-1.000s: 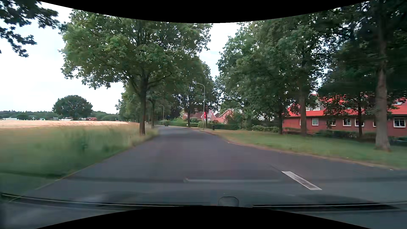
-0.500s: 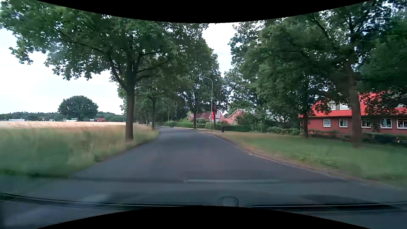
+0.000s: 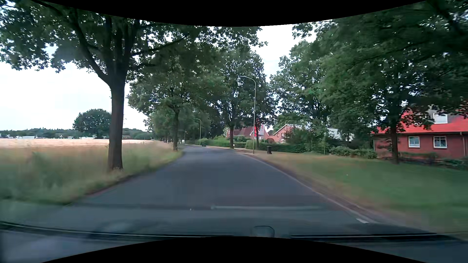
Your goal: Follow the waypoints while adhering to traffic rules and regulations
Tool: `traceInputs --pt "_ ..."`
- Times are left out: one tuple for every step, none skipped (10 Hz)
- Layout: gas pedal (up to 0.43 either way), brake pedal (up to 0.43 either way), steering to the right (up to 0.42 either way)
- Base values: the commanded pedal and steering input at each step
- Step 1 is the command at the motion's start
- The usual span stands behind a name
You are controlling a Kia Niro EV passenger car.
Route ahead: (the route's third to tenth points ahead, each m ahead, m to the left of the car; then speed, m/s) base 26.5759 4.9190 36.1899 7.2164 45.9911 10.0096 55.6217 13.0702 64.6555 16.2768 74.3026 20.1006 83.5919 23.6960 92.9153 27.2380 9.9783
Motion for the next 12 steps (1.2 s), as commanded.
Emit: traceInputs --pt "0.157 0.000 -0.045" --pt "0.157 0.000 -0.047" --pt "0.177 0.000 -0.046" --pt "0.177 0.000 -0.046" --pt "0.177 0.000 -0.041" --pt "0.177 0.000 -0.036" --pt "0.177 0.000 -0.036" --pt "0.177 0.000 -0.036" --pt "0.177 0.000 -0.036" --pt "0.177 0.000 -0.036" --pt "0.177 0.000 -0.037" --pt "0.177 0.000 -0.038"
